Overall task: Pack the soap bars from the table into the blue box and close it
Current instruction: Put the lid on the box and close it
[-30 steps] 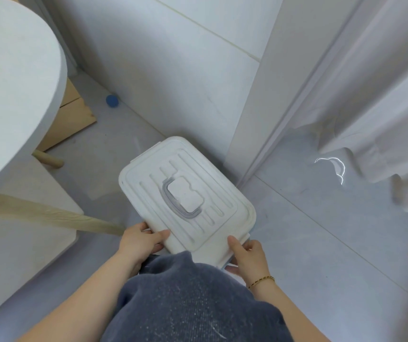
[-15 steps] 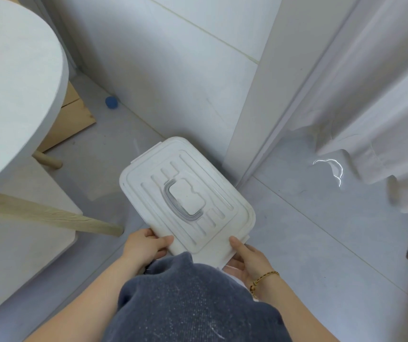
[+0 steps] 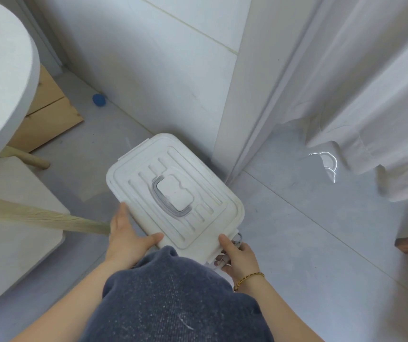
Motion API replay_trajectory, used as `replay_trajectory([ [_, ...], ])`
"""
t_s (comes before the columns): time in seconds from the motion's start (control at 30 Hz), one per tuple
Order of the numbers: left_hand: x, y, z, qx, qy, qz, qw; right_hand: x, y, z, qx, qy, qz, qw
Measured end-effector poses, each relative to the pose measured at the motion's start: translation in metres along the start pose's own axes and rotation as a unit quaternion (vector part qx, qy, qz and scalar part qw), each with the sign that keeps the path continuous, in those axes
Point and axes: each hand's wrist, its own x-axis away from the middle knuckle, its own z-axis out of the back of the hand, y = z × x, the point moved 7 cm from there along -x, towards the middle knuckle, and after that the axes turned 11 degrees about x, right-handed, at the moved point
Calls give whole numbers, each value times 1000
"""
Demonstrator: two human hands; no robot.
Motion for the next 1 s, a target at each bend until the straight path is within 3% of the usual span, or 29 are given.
replay_trajectory([
  [0.1,-3,15,-9,-228,-24,-137,964,7,-8,-5,86,47,17,995],
  [0.17,-8,14,-17,-300,-66,-154,939,8,-16,-8,161,74,30,984],
  [0.3,-12,11,-20,-329,-98,-156,926,6,-21,-9,269,123,28,955],
  [0.5,-9,13,-20,-344,-111,-154,920,2,-25,-21,299,109,-46,947],
  [0.63,-6,14,-18,-342,-108,-159,920,11,-30,-16,277,116,18,954],
  [0.7,-7,14,-16,-343,-108,-163,919,19,-51,-11,365,197,129,901],
  [0.8,-8,14,-15,-352,-111,-176,913,23,-92,-47,556,212,339,728],
  [0.9,-14,19,-7,-315,-91,-209,922,3,-113,-98,667,134,417,602],
  [1.0,-25,32,13,-199,-31,-248,948,-19,-115,-126,722,80,427,538],
])
